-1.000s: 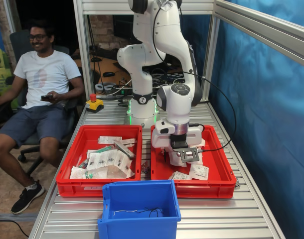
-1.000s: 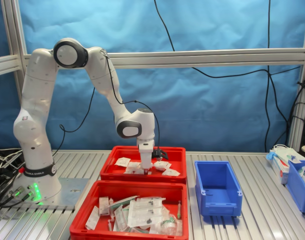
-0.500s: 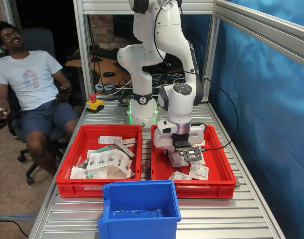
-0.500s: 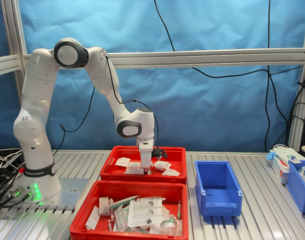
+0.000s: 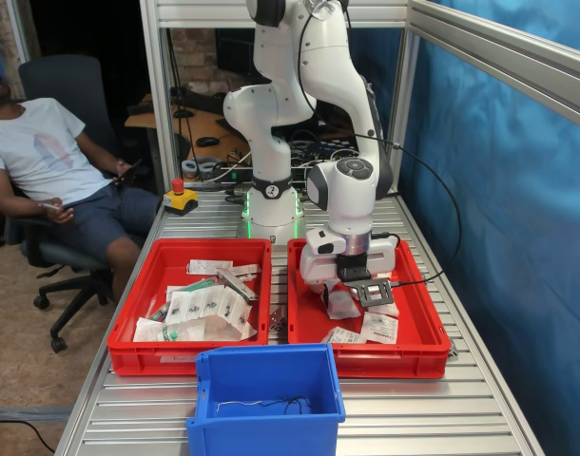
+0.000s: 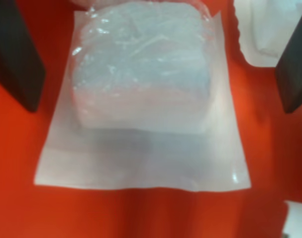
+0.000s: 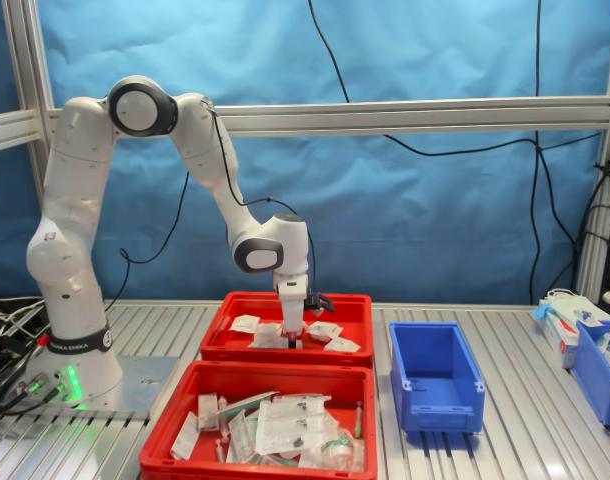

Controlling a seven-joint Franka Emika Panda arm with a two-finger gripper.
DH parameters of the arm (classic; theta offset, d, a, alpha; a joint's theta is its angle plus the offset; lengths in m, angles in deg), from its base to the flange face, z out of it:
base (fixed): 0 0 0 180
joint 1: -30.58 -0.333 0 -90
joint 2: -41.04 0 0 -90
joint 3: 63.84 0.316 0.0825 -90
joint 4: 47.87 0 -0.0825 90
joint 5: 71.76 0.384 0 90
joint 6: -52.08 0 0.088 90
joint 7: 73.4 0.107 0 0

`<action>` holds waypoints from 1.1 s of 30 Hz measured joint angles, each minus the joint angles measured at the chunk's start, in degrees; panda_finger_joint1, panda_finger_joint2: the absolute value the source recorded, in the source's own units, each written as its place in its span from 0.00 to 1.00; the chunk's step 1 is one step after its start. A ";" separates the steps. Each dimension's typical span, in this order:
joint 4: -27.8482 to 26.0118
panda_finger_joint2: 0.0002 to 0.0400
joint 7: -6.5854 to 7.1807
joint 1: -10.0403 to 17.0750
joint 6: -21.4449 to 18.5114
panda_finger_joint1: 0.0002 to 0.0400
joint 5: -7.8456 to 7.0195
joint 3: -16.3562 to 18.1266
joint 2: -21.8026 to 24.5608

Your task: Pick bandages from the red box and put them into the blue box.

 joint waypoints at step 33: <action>-1.03 1.00 0.00 0.00 0.00 1.00 0.00 3.99 0.00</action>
